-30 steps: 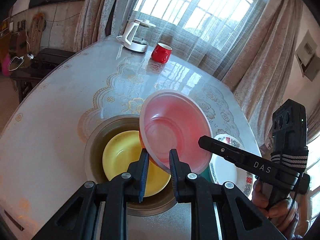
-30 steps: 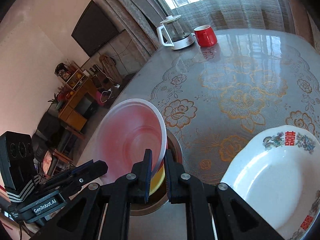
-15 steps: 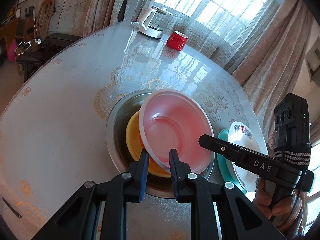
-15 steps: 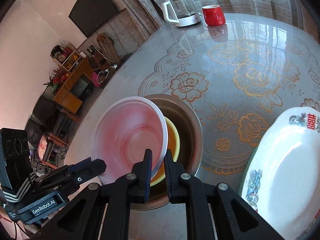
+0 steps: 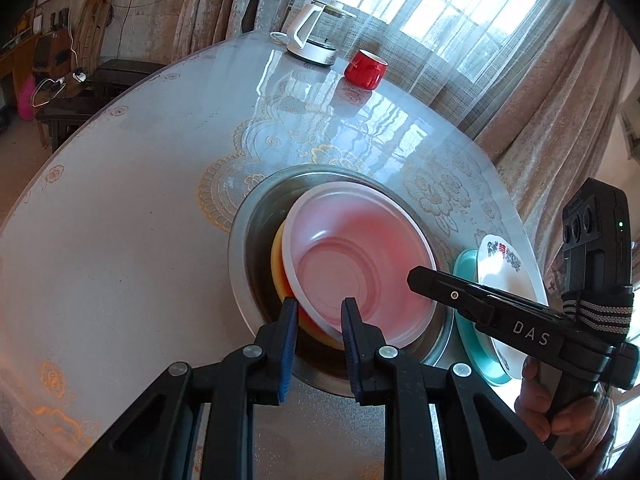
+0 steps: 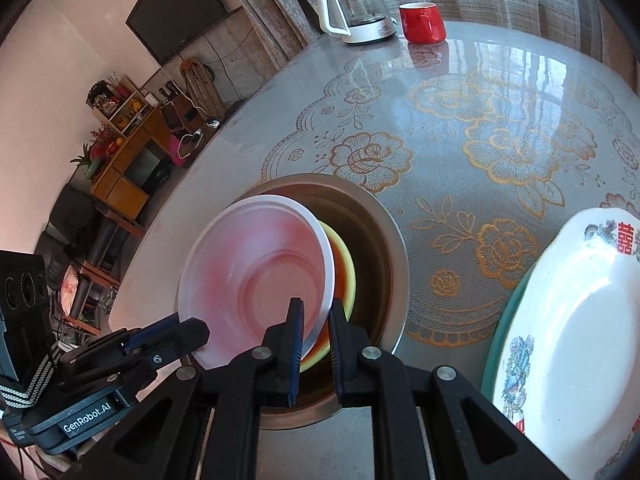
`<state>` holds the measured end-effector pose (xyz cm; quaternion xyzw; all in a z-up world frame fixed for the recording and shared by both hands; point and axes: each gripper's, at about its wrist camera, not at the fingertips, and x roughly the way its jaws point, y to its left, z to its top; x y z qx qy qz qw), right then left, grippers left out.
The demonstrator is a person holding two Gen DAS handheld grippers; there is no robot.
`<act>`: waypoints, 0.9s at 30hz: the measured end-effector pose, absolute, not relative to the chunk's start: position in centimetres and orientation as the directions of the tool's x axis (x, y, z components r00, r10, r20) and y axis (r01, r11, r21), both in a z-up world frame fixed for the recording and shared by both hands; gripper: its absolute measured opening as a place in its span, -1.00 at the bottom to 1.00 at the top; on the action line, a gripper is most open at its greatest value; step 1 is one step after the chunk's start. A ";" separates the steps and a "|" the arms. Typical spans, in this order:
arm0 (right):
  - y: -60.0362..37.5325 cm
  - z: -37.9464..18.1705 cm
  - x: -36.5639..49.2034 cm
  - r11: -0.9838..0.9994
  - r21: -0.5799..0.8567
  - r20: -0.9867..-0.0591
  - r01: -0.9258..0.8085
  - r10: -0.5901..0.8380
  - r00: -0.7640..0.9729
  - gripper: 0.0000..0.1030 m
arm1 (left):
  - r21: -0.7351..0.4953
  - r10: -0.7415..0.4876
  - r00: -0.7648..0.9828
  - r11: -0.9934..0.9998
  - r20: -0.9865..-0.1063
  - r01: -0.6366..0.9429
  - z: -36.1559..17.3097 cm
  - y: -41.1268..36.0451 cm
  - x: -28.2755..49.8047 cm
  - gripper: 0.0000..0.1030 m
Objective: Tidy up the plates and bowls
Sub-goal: 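Lower the red bowl into the yellow bowl inside the steel bowl, then open the right gripper and release the red bowl rim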
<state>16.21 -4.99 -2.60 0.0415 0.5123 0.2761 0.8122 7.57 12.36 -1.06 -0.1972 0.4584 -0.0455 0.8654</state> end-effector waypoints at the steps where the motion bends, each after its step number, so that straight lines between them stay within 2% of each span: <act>1: -5.0 -2.6 16.3 0.847 0.349 -0.811 -0.402 0.488 0.324 -0.73 | -0.383 -0.259 0.576 0.918 -0.776 -0.103 -1.1 12.5 7.6 -0.52; 9: -5.4 -2.4 16.2 0.860 0.337 -0.813 -0.382 0.471 0.342 -0.70 | -0.351 -0.230 0.598 0.932 -0.768 -0.093 -0.7 12.6 7.3 -0.52; 18: -4.5 -2.4 15.3 0.865 0.261 -0.809 -0.428 0.438 0.392 -0.73 | -0.234 -0.133 0.632 0.969 -0.764 -0.079 -0.4 12.0 7.1 -0.52; 27: -4.5 -2.3 15.1 0.872 0.239 -0.809 -0.428 0.422 0.409 -0.73 | -0.216 -0.113 0.635 0.973 -0.764 -0.087 -0.6 12.0 6.8 -0.52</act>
